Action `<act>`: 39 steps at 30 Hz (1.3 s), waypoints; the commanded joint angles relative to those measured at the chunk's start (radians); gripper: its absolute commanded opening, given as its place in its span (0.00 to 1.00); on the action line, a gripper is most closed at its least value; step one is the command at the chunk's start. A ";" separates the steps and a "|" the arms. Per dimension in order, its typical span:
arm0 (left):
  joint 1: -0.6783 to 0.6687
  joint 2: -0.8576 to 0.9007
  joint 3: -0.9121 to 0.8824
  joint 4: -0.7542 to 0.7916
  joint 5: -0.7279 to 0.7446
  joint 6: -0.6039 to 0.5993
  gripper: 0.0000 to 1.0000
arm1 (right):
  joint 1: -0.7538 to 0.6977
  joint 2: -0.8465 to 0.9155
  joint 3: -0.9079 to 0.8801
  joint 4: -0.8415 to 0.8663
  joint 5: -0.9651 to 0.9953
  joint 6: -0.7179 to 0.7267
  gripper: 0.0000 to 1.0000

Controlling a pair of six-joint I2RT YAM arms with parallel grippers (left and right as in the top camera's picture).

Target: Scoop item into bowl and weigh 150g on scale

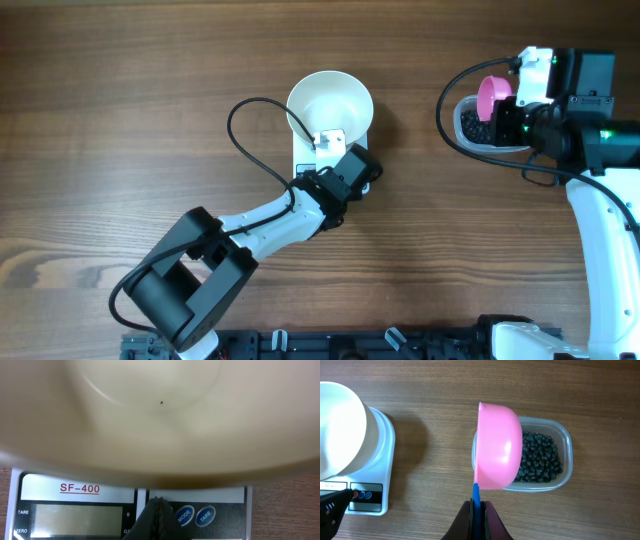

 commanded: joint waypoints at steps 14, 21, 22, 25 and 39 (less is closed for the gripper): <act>0.003 0.060 -0.009 0.004 0.042 0.006 0.04 | -0.001 -0.013 0.016 0.006 -0.017 0.015 0.04; 0.003 0.078 -0.009 0.014 0.066 0.047 0.04 | -0.001 -0.013 0.016 0.006 -0.018 0.016 0.04; 0.003 0.078 -0.009 0.013 0.066 0.048 0.04 | -0.001 -0.013 0.016 0.006 -0.018 0.016 0.04; 0.003 0.074 -0.009 -0.004 0.066 0.048 0.04 | -0.001 -0.013 0.016 0.006 -0.017 0.016 0.04; 0.008 -0.383 -0.006 -0.225 0.102 0.100 0.05 | -0.001 -0.013 0.016 0.005 -0.021 0.016 0.04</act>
